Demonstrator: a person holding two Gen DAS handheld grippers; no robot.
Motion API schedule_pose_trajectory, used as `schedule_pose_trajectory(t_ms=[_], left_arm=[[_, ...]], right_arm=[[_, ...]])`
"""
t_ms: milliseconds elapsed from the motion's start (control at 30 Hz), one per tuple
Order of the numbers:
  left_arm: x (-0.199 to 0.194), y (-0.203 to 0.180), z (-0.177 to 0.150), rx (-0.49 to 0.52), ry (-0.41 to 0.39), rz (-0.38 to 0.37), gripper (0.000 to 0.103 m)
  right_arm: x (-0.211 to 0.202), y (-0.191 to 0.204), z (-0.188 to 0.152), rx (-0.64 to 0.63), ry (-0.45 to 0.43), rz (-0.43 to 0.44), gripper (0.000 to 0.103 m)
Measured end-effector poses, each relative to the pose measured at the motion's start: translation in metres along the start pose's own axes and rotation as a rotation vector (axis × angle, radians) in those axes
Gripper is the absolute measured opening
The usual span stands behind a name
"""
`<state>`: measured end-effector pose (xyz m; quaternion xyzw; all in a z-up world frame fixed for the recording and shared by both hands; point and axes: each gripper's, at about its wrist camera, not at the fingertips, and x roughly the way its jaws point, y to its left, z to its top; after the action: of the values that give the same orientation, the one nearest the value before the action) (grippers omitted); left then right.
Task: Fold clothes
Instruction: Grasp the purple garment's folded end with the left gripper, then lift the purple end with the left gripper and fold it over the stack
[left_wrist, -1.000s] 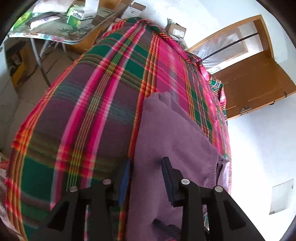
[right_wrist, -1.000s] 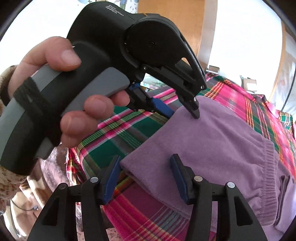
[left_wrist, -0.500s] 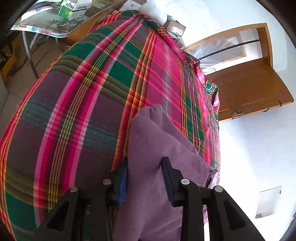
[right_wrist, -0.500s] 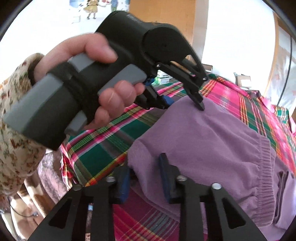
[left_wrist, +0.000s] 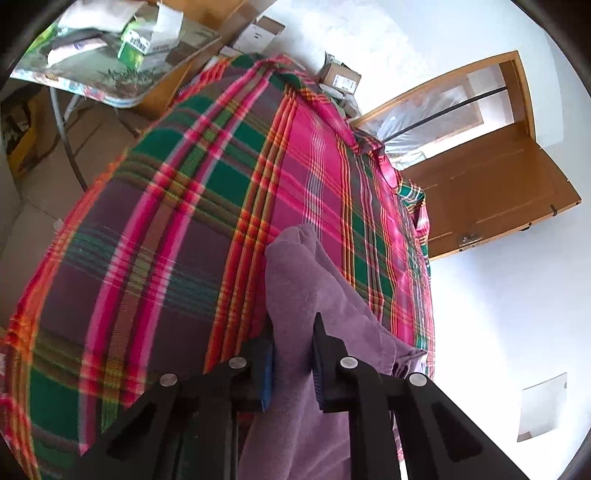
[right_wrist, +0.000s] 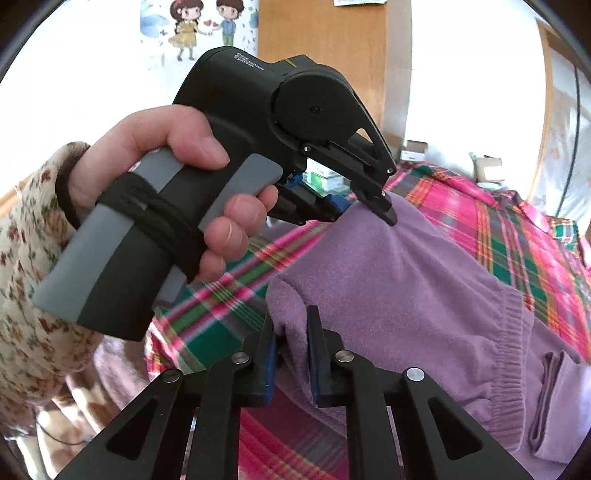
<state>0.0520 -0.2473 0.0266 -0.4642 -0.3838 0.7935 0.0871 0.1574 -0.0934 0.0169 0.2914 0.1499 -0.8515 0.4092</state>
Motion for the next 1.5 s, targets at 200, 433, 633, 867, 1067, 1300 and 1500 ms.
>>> schedule_pose_trajectory(t_ms=[200,433,633,867,1067,1300,1500], left_arm=[[-0.018,-0.001,-0.002,0.005,-0.034,0.042,0.017],[-0.021,-0.010,-0.006,0.005,-0.042,0.057,0.017],[-0.035,-0.037,-0.011,0.024,-0.063,0.040,0.018],[-0.043,-0.080,-0.016,0.087,-0.078,0.018,0.018],[-0.041,-0.117,-0.020,0.131,-0.059,-0.012,0.018],[-0.030,-0.153,-0.028,0.183,-0.047,-0.032,0.018],[-0.015,-0.184,-0.034,0.227,-0.026,-0.049,0.018]], right_arm=[[-0.002,0.002,0.007,-0.011,-0.029,0.066,0.014],[-0.009,-0.008,0.008,0.027,-0.044,0.109,0.014],[-0.039,-0.027,0.013,0.074,-0.111,0.122,0.014],[-0.070,-0.057,0.021,0.127,-0.196,0.118,0.014],[-0.098,-0.079,0.018,0.167,-0.250,0.099,0.014],[-0.150,-0.089,0.002,0.216,-0.303,0.078,0.014],[-0.170,-0.107,-0.009,0.266,-0.332,0.065,0.014]])
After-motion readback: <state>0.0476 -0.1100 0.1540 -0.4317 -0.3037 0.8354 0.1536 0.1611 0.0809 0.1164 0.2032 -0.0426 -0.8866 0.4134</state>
